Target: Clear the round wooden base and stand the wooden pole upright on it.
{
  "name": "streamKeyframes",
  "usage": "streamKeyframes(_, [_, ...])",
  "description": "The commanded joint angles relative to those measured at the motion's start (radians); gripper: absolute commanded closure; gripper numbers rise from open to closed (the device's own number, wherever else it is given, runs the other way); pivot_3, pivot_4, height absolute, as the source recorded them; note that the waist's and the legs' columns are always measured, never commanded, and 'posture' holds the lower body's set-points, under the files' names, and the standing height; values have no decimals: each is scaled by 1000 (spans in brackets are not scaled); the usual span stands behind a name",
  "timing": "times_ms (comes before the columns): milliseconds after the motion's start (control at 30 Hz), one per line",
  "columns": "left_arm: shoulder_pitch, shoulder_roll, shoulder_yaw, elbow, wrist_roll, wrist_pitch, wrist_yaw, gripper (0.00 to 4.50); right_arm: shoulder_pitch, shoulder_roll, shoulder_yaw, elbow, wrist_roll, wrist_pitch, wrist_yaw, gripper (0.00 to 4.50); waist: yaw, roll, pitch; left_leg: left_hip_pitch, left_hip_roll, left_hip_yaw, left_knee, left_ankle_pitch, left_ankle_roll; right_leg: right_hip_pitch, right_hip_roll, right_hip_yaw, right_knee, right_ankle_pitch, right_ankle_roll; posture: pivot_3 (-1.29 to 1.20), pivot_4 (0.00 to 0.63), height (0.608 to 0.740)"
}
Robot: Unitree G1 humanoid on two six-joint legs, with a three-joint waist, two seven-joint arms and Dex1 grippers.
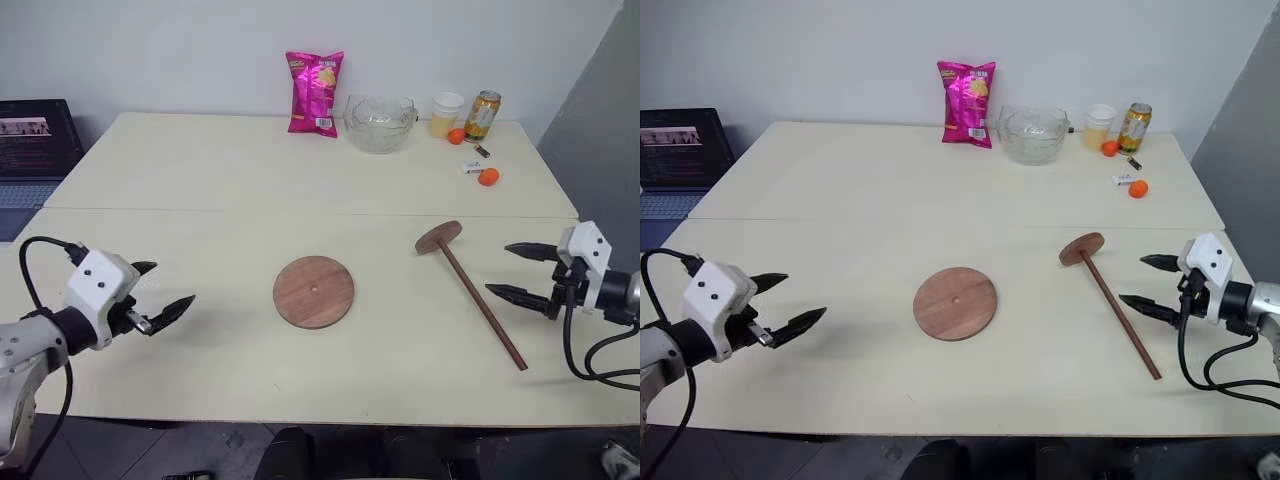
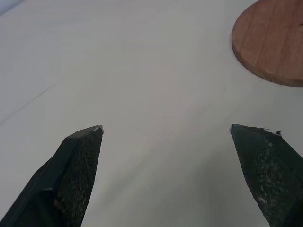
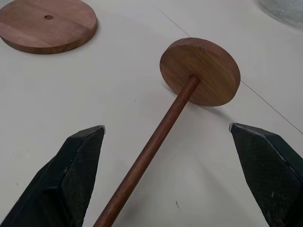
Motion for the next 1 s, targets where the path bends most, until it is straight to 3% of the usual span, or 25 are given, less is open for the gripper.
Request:
streamKeyframes(33, [-6, 8, 41, -1, -17, -25, -18, 0, -2, -8, -21, -34, -1, -13, 2, 66, 0, 0, 0, 0, 0, 0, 0, 0, 0, 0, 0, 0, 0, 0, 0, 0, 150, 740])
streamKeyframes(233, [-9, 27, 34, 4, -6, -41, -39, 0, -10, -6, -15, -47, -1, 6, -11, 66, 0, 0, 0, 0, 0, 0, 0, 0, 0, 0, 0, 0, 0, 0, 0, 0, 150, 740])
streamKeyframes(433, [-46, 32, 61, -8, -99, -26, -102, 0, -19, -8, -7, -56, -3, 22, -19, 66, 0, 0, 0, 0, 0, 0, 0, 0, 0, 0, 0, 0, 0, 0, 0, 0, 150, 740])
streamKeyframes(733, [-87, 90, -40, -126, -70, -27, -132, 0, -55, -63, 14, -6, -16, 47, 41, 66, 0, 1, 0, 0, 0, 0, 0, 0, 0, 0, 0, 0, 0, 0, 0, 0, 150, 740])
streamKeyframes(1000, [-93, 70, -76, -179, -145, 24, -167, 0, -49, -72, 30, -164, 2, 235, -34, 66, -2, 2, 1, 0, 0, 0, 0, 0, 0, 0, 0, 0, 0, 0, 0, 0, 150, 740])
